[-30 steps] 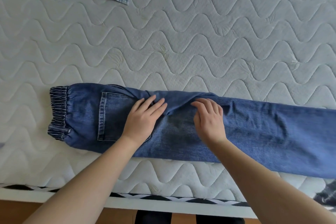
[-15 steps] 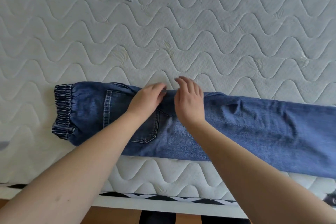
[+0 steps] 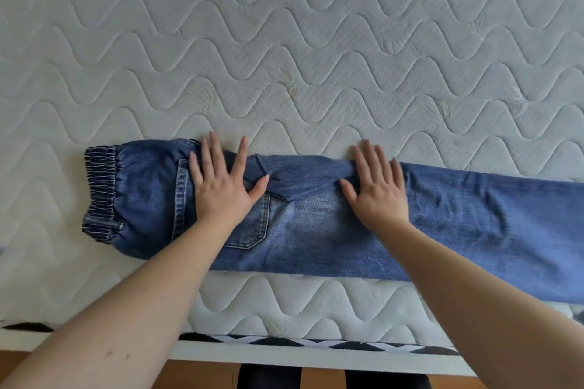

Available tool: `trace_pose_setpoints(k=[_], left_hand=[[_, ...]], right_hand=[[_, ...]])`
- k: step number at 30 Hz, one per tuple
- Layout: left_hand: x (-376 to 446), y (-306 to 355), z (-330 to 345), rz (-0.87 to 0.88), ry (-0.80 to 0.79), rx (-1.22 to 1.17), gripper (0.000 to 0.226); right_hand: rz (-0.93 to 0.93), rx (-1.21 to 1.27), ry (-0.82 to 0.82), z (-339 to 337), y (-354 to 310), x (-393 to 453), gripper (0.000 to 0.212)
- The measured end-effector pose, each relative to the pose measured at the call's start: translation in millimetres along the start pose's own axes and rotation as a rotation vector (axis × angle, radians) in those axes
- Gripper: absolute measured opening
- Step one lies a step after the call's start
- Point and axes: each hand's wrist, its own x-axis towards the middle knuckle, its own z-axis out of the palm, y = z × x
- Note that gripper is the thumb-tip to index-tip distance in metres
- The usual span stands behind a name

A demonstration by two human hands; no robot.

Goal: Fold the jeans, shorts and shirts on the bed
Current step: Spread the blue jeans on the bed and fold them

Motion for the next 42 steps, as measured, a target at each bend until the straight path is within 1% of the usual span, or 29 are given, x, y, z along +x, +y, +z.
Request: trace_pose_setpoints(k=[2,6,12,13,14,17,18,19,23,25,28,31,33,36,38,42], left_hand=[[-3.5,2.1,-1.9,-0.071,-0.003,-0.023,0.09],[-6.5,7.2,-4.7,-0.159,-0.008,-0.05,0.092],[-7.1,11.3,-9.6,-0.145,-0.012,-0.007,0.088],[-6.7,11.2,-10.1,-0.129,-0.002,-0.009,0.084],[-6.4,13.6,-11.2,-0.079,0.019,-0.01,0.078],[-9.1,26.6,-11.2,0.217,0.067,-0.019,0.059],[-10.1,30.2,-11.1,0.281,0.048,-0.019,0.058],[-11.3,33.2,-11.1,0.293,0.014,-0.016,0.058],[-14.6,48.6,-18.9,0.103,-0.128,0.027,0.056],[-11.1,63.4,-32.9,0.079,-0.13,0.032,0.053],[-8.0,98.3,-51.9,0.204,-0.06,-0.002,0.055],[-10.6,149.7,-63.2,0.351,-0.076,-0.056,0.062],[-14.1,184.5,-64.6,0.418,-0.097,-0.079,0.06],[-22.7,230.8,-59.8,0.507,-0.145,-0.096,0.058],[-30.1,256.9,-57.5,0.567,-0.151,-0.097,0.058],[-46.7,314.8,-53.2,0.738,-0.178,-0.072,0.059]], right_hand=[[0.08,0.005,-0.009,-4.1,25.5,-7.7,0.074],[0.087,0.008,-0.056,-4.5,38.9,-8.6,0.075],[0.078,0.028,-0.058,0.2,41.1,-5.3,0.076],[0.071,0.034,-0.061,0.8,39.1,-3.5,0.076],[0.066,0.04,-0.061,0.8,38.9,-3.0,0.076],[0.043,0.044,-0.056,-1.6,42.2,-3.8,0.076],[0.031,0.044,-0.053,-2.4,43.9,-3.9,0.076],[0.015,0.045,-0.052,-3.5,45.8,-4.0,0.076],[-0.018,0.057,-0.054,-8.9,57.3,-15.7,0.073],[-0.012,0.071,-0.046,-13.5,65.1,-26.3,0.072],[0.012,0.083,-0.032,-20.1,79.8,-43.2,0.069],[0.072,0.126,-0.016,-25.4,104.8,-63.5,0.067],[0.117,0.146,-0.007,-28.3,127.7,-77.9,0.066],[0.215,0.173,0.008,-29.9,172.6,-98.8,0.064],[0.283,0.194,0.014,-28.9,204.9,-112.7,0.064],[0.456,0.245,0.041,-24.1,272.1,-143.2,0.065]])
